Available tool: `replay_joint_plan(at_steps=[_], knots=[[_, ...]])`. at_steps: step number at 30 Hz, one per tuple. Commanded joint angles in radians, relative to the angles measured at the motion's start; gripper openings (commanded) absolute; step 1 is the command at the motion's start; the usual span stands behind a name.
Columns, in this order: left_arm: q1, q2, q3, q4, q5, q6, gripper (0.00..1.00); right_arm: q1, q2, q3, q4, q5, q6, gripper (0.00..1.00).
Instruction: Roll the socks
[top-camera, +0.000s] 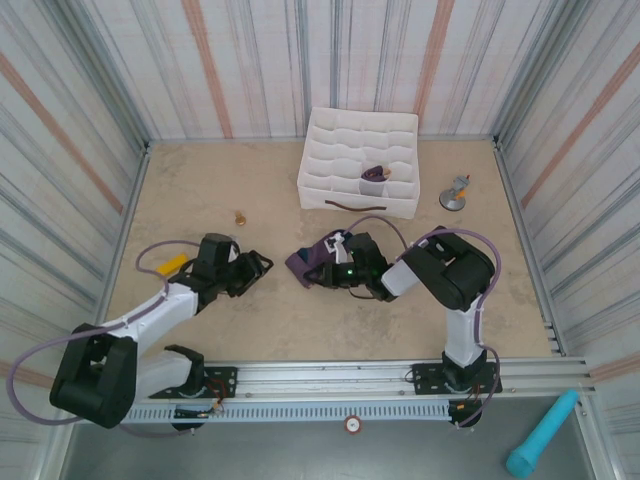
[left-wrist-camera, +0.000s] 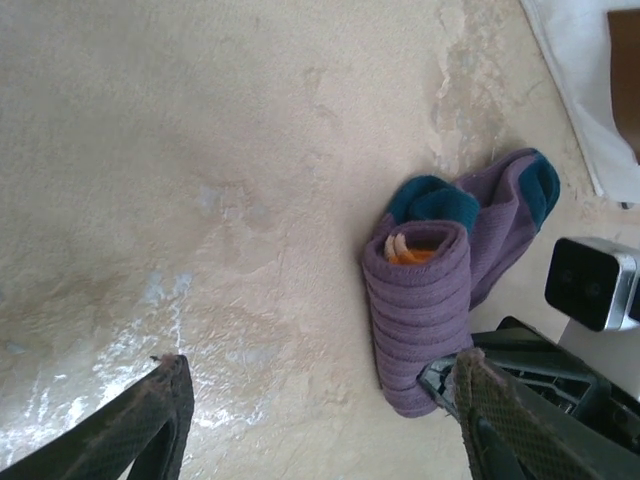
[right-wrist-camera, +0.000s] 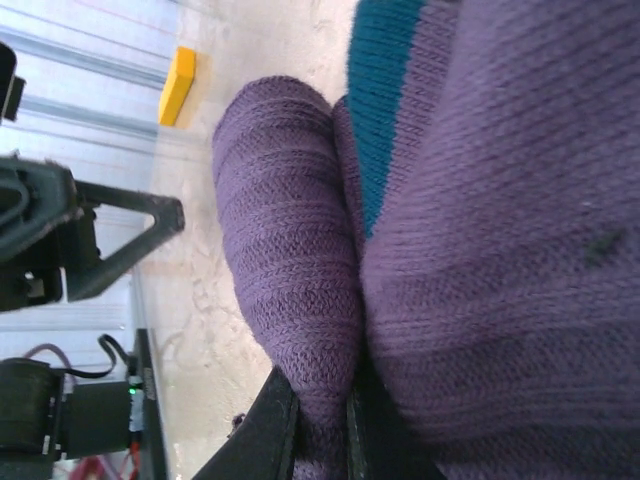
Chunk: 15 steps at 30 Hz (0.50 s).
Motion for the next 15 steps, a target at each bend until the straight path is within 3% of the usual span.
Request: replay_joint_plan(at_steps=[1,15], knots=[[-0.033,0.041,0.018,0.030,-0.020,0.001,0.69,-0.026,0.086,-0.006,-0.270,0.039,0.097,0.00],[-0.164,0.329,0.179,0.144,-0.071,0.043,0.65,-0.074,0.130,0.000,-0.416,0.065,0.213,0.00]])
